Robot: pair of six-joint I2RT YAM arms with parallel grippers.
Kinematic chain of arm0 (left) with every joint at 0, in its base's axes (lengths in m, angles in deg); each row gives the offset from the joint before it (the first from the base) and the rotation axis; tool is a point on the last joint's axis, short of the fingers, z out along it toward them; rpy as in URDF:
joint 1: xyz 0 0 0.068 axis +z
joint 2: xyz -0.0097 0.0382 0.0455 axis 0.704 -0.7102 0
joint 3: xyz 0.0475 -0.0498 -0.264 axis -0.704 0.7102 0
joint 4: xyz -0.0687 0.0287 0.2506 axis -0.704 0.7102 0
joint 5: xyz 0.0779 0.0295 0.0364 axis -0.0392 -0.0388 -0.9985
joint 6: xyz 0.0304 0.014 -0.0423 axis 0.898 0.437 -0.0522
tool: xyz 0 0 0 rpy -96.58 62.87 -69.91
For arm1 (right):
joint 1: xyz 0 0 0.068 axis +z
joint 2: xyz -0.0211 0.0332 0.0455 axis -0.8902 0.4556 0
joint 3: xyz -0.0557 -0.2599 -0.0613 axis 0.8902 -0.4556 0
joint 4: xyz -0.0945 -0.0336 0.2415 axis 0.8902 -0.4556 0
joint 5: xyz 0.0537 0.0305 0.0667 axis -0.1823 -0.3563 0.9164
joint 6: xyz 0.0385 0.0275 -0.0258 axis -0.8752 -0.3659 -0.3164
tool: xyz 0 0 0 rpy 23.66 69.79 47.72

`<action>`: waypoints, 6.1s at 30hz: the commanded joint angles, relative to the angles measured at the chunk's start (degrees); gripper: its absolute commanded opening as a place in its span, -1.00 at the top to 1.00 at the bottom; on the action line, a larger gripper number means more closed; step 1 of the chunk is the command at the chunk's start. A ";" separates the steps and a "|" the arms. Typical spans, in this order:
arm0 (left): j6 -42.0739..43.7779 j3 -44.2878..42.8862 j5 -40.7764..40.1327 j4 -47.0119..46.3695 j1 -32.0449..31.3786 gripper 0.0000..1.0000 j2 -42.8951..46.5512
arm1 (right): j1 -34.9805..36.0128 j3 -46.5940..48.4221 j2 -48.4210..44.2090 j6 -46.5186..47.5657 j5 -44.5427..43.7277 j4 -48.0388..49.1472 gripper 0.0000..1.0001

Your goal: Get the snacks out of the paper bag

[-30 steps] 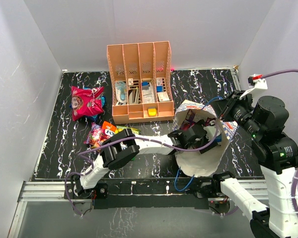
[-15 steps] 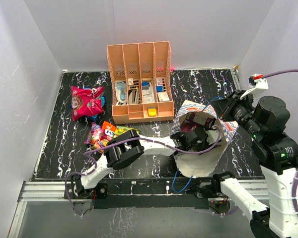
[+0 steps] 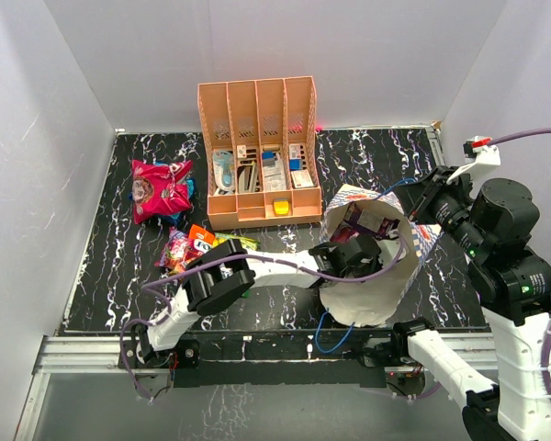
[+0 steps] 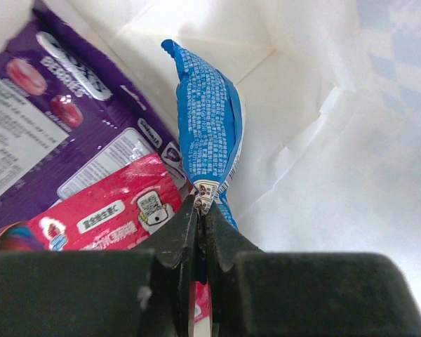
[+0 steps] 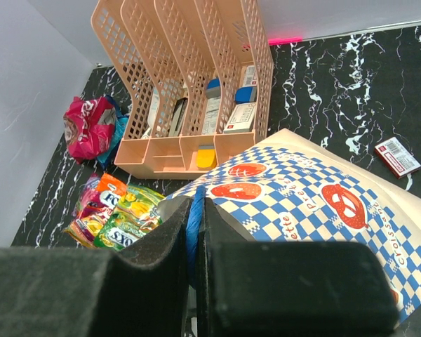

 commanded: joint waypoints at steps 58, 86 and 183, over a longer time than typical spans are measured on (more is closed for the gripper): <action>-36.20 50.50 -16.70 40.43 31.46 1.00 79.24 | -0.04 0.41 -2.15 0.72 -1.48 2.76 0.85; -36.55 49.42 -17.59 43.64 36.35 -0.25 76.82 | -0.05 1.95 0.15 0.42 0.68 4.52 0.85; -0.69 4.52 -33.84 5.39 -0.35 -0.92 0.54 | -0.08 3.49 -0.36 -1.66 3.33 4.17 0.85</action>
